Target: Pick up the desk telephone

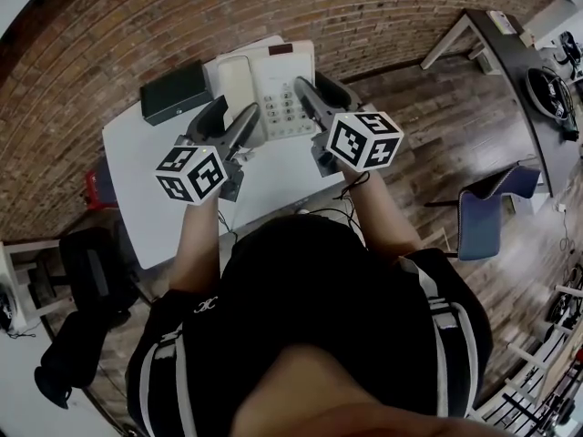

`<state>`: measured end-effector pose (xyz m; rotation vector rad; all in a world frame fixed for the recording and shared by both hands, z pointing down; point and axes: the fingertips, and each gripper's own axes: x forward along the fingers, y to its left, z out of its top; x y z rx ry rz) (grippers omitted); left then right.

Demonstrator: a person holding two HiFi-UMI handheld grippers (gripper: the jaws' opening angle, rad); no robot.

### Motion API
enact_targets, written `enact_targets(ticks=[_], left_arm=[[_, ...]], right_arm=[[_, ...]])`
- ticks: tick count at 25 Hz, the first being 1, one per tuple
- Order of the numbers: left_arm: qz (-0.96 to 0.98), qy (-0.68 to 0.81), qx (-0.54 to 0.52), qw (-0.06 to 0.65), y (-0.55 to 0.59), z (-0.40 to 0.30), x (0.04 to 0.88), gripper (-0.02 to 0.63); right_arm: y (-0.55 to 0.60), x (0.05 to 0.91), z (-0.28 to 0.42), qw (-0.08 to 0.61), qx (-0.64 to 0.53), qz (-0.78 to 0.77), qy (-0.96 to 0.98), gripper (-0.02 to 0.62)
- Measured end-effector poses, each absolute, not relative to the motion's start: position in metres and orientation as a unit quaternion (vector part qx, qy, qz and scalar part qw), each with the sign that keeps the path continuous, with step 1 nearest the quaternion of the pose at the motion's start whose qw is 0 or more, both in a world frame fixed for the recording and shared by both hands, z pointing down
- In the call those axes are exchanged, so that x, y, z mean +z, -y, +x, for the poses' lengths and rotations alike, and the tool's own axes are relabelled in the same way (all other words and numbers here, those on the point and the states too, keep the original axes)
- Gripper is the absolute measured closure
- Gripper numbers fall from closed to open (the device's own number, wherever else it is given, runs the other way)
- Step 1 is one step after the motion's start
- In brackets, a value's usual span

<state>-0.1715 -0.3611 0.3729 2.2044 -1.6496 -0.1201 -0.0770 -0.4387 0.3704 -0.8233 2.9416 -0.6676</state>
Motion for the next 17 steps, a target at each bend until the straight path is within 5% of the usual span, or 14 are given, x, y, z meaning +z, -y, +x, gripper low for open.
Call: enact_targets(ticks=[17], left_arm=[[0.78,0.59,-0.044,0.206,0.3568,-0.1704,0.381,0.324]], right_arm=[[0.4356,0.3775,-0.076,0.002,-0.223,-0.263,-0.939,0.463]])
